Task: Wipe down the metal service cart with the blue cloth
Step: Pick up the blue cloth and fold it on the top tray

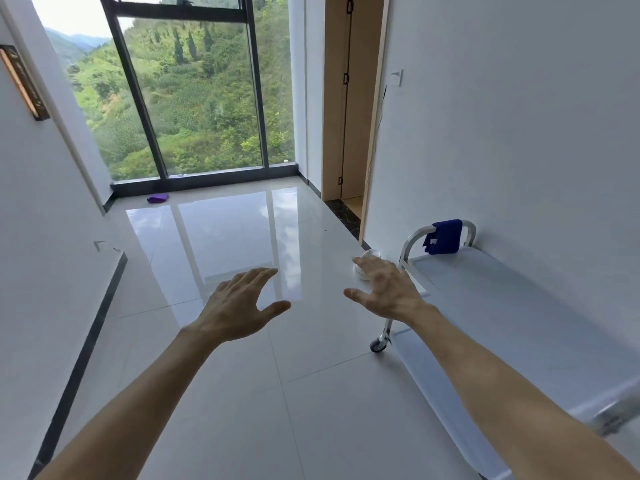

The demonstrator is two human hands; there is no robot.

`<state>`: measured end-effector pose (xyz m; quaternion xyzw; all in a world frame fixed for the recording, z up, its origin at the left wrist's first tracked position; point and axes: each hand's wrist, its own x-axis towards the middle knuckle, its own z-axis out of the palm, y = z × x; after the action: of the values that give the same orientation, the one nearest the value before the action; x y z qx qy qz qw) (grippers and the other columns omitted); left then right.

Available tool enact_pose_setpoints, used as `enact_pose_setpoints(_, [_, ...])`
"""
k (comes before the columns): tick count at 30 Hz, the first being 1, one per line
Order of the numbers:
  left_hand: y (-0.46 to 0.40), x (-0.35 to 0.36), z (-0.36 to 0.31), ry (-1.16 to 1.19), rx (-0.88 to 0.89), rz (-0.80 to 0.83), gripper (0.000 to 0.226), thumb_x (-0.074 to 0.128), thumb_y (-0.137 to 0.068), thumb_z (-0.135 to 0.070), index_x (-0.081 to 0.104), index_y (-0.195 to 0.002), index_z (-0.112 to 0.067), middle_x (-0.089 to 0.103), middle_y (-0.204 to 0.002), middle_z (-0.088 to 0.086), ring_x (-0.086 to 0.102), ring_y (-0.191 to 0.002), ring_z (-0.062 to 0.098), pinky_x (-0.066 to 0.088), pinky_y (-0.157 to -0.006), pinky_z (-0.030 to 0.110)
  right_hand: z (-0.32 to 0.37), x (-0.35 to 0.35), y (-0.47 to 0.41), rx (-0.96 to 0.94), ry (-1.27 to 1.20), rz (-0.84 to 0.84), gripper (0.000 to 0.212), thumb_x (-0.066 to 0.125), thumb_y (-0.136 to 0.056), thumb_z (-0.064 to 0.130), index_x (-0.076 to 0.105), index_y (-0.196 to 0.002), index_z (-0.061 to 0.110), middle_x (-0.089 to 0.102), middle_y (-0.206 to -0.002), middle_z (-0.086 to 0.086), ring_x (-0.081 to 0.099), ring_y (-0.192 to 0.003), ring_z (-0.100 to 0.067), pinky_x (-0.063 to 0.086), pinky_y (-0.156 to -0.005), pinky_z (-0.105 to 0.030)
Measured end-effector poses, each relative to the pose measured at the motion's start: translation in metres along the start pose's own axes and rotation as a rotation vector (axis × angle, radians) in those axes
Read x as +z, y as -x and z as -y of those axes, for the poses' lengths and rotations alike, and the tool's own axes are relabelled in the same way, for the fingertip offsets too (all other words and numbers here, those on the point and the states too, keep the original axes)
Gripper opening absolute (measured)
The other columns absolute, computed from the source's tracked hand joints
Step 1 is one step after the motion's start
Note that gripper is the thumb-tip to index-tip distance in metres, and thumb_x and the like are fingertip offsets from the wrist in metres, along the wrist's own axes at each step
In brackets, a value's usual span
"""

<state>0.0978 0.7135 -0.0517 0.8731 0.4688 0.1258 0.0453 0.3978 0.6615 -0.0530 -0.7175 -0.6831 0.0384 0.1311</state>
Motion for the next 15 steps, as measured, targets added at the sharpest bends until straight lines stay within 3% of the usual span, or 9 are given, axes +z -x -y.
enact_pose_setpoints(8, [-0.177,0.022,0.055,0.048,0.156,0.104,0.090,0.031,-0.078,-0.083,0.025,-0.153,-0.033,0.030,-0.160,-0.008,0.033,-0.145,0.019,0.031,-0.115,0.046,-0.028,0.008,-0.138,0.159,0.007,-0.027,0.073,0.053,-0.091,0.061,0.031,-0.151,0.027,0.034,-0.158,0.001,0.036,-0.141,-0.026,0.036,-0.111,-0.053])
enact_pose_setpoints(15, [-0.319,0.048,0.056,0.098,0.302,0.147,0.092,0.031,-0.076,-0.085,0.028,-0.152,-0.033,0.035,-0.158,-0.006,0.039,-0.141,0.021,0.037,-0.111,0.045,-0.087,-0.001,-0.203,0.355,-0.013,-0.072,0.075,0.053,-0.092,0.061,0.028,-0.154,0.028,0.029,-0.161,0.001,0.026,-0.147,-0.024,0.030,-0.116,-0.052])
